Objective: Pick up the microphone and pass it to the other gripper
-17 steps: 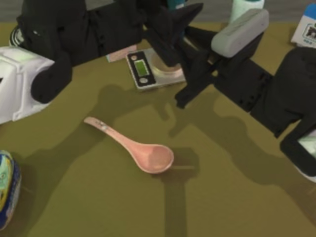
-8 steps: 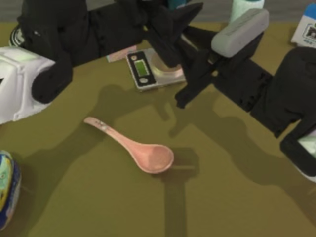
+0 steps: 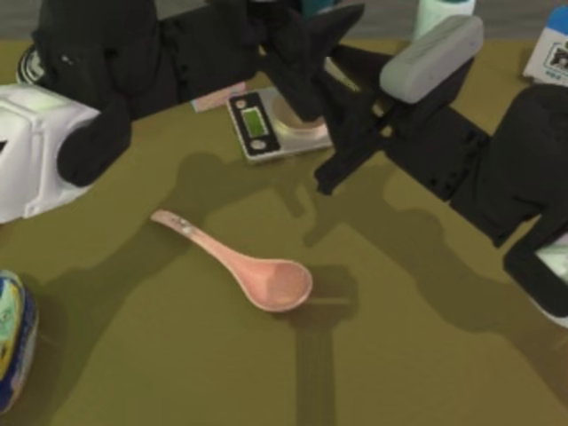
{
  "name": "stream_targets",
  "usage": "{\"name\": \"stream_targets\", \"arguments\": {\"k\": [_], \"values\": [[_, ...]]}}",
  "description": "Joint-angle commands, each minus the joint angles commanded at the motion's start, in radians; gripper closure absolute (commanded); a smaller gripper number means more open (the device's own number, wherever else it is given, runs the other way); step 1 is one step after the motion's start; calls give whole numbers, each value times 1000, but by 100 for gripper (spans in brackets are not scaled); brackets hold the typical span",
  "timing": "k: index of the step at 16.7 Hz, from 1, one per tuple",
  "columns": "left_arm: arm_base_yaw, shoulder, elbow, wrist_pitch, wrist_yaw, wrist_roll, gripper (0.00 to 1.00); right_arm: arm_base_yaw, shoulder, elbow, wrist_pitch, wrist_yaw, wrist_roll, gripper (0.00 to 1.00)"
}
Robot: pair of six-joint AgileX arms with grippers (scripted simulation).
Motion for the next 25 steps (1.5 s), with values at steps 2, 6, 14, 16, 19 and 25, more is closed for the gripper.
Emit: {"name": "stream_targets", "arguments": {"k": [2, 6, 14, 16, 19, 25], "values": [[0, 0, 0, 0, 0, 0, 100, 0, 0, 0, 0, 0, 0, 32], [0, 0, 0, 0, 0, 0, 100, 0, 0, 0, 0, 0, 0, 2], [0, 0, 0, 0, 0, 0, 100, 0, 0, 0, 0, 0, 0, 0], [2, -5, 3, -1, -2, 3, 100, -3, 2, -6, 0, 3, -3, 0], [46, -27, -18, -4, 40, 5, 100, -15, -67, -77, 3, -9, -2, 0], [160, -82, -69, -12, 135, 9, 100, -37, -242, -268, 18, -44, 3, 0]]}}
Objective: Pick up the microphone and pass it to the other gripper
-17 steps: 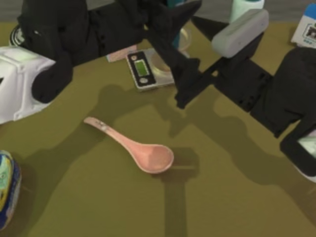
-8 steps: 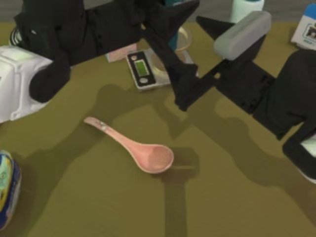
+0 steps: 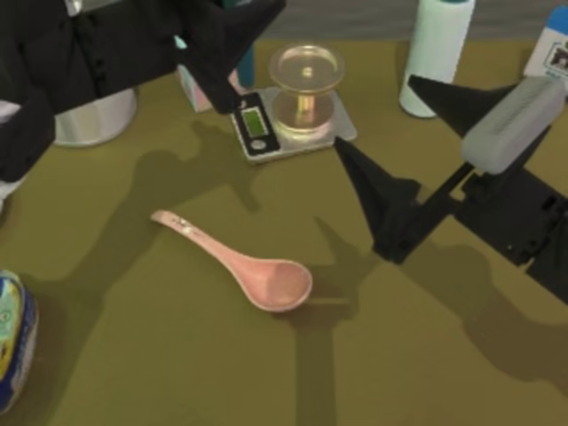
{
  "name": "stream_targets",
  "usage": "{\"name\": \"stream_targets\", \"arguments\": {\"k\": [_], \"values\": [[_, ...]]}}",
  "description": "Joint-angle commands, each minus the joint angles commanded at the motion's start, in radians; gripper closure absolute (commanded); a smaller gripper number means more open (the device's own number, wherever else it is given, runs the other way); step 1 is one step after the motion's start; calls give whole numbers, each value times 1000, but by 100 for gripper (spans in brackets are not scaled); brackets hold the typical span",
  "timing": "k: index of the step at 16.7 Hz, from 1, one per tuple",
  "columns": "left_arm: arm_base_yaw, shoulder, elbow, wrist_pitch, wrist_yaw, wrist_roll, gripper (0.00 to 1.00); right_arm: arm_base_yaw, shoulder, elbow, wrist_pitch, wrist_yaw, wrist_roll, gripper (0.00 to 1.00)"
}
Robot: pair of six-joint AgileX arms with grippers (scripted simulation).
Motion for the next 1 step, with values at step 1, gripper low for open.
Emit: {"name": "stream_targets", "arguments": {"k": [1], "values": [[2, -1, -1, 0, 2, 0, 100, 0, -2, -2, 0, -1, 0, 0]]}}
